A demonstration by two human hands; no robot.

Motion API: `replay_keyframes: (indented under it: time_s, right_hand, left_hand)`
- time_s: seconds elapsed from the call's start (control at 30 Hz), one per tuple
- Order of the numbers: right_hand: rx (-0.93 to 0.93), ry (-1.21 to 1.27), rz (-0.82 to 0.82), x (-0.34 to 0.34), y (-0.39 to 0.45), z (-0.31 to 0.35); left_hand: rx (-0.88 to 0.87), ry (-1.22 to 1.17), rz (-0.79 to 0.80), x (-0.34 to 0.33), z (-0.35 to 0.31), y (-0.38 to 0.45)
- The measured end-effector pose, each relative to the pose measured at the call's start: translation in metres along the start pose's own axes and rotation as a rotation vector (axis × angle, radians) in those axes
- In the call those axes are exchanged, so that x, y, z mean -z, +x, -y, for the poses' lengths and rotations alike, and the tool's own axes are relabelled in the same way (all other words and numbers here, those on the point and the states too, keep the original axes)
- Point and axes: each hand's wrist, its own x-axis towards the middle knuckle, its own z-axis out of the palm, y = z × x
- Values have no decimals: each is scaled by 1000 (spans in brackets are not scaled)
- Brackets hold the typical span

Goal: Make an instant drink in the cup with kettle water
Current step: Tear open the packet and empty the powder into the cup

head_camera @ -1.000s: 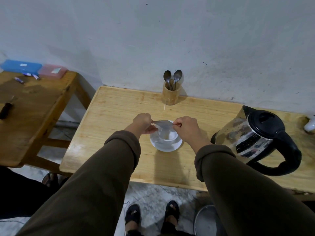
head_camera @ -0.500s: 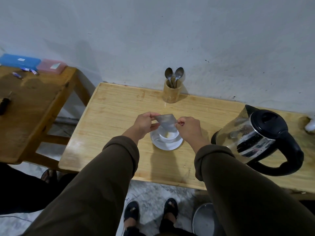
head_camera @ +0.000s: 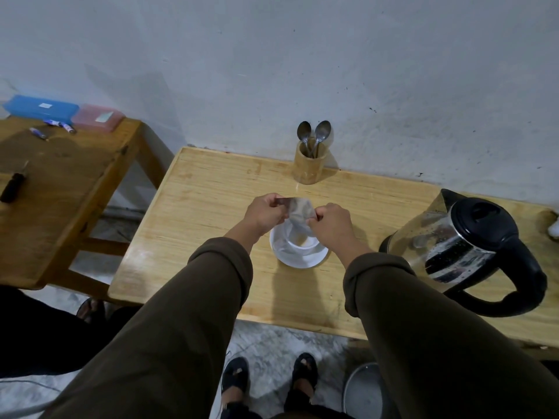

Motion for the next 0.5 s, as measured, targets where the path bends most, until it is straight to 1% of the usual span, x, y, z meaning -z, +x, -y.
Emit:
replay_keyframes:
  time_s: [0.13,0.27,0.4,0.5]
  right_hand:
    - [-29,47,-26,-2,3,1]
    - [-32,39,-46,-3,3,3]
    - [-37,61,-64,-3,2,4]
    - [-51,123,-73,-3,0,4]
  left_hand:
    - [-39,6,11,0,0,0]
    - [-73,-18,40,-1,-1,-3]
    - [-130,25,43,0,0,-2]
    - [-148,11,54,-1,-1,-3]
